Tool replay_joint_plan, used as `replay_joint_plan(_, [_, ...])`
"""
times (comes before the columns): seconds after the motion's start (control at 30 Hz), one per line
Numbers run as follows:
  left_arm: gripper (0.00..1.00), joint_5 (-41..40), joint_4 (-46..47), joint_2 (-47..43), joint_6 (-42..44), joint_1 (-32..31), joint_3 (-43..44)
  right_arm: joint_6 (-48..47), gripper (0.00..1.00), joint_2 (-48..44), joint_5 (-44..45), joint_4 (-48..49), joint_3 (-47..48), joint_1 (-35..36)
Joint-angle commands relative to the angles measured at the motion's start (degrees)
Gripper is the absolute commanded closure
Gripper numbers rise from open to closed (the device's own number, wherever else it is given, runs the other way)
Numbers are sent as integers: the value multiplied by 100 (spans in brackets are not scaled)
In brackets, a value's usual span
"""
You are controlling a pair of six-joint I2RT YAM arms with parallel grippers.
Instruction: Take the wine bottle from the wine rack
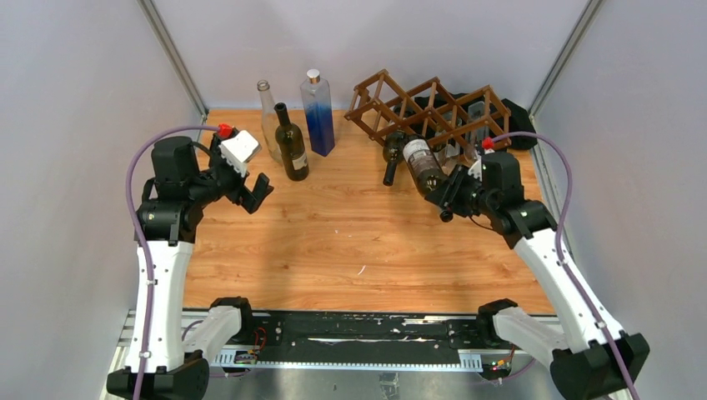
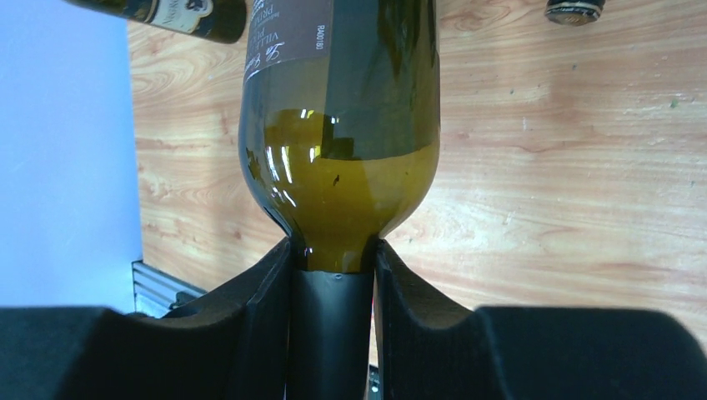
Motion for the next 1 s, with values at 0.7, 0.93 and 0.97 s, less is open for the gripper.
replay_joint_plan(0.7, [0,-155,238,-752,2678,-3007,-944,-423,100,1146,-632,-1694,2166,2890])
replay_joint_plan(0.93, [0,-1131,1640,-839,2008,-4057,-1765,-619,100,1833,-1070,-2115,3082,3281])
replay_joint_plan(0.97, [0,-1240,1806,-841,1951,-4232,-1874,-614,100,1940,-1145,-2119,3167,3326])
